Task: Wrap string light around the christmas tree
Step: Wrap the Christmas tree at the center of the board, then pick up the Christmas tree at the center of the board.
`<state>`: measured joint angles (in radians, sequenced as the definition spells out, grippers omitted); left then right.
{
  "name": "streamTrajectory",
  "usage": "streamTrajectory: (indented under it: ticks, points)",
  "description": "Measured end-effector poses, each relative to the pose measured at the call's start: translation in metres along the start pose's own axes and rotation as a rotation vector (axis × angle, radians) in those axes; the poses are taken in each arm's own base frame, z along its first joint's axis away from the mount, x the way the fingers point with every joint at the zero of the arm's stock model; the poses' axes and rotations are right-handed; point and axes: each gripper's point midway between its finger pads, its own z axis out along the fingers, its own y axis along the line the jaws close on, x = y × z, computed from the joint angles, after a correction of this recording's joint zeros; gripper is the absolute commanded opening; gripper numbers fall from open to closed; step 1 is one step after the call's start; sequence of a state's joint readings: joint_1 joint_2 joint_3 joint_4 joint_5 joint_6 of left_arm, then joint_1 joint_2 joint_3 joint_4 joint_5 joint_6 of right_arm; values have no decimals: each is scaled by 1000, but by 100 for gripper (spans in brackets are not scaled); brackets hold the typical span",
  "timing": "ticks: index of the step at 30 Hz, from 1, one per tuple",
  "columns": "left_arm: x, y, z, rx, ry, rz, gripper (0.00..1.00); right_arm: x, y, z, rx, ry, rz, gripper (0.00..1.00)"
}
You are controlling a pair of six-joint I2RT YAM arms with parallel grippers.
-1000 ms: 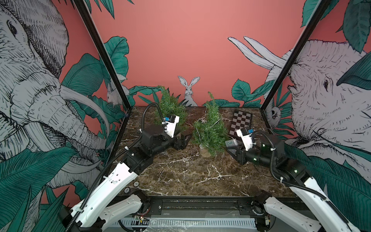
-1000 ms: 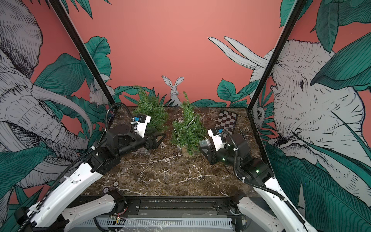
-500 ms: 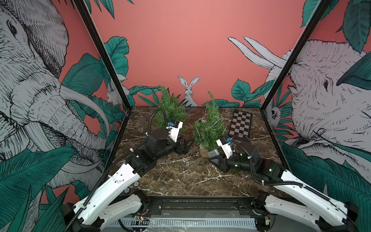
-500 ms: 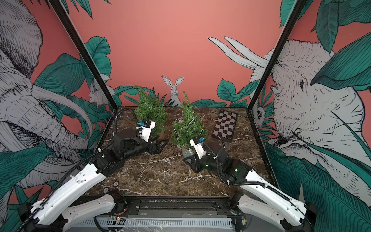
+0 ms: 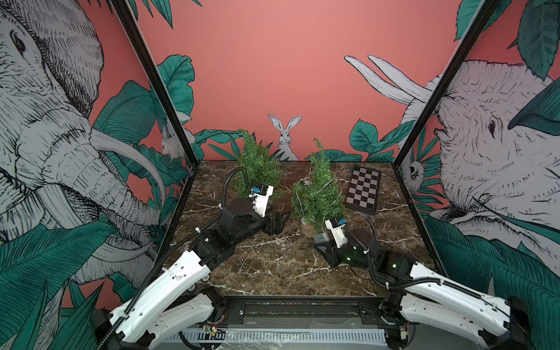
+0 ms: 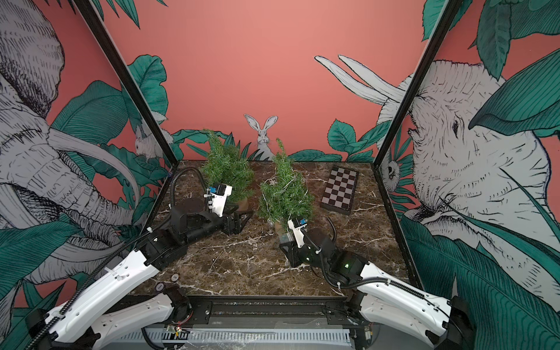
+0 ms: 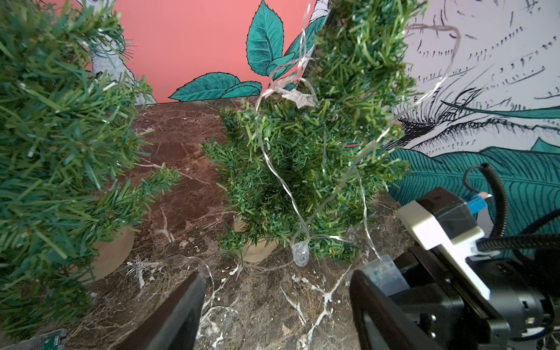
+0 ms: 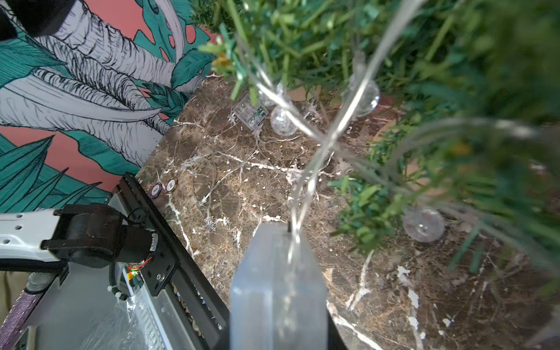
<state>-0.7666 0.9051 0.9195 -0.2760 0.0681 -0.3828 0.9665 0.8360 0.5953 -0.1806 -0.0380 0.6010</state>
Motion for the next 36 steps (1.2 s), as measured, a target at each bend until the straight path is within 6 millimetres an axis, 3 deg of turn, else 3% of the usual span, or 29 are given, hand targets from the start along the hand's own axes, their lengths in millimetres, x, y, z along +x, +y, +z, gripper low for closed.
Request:
streamTrajectory:
  ticks: [11, 18, 30, 36]
  points:
    - [3, 6, 1, -28, -3, -3, 77, 0, -11, 9, 35, -51, 5, 52]
    - [-1, 8, -3, -42, -23, -2, 77, -4, -11, 6, 40, -71, 2, 61]
    - [-11, 15, -20, -89, -85, 8, 78, -9, -15, -17, 81, -66, -30, 68]
    - [-16, 22, -32, -130, -128, 12, 78, -36, -1, -50, 64, -112, -97, 70]
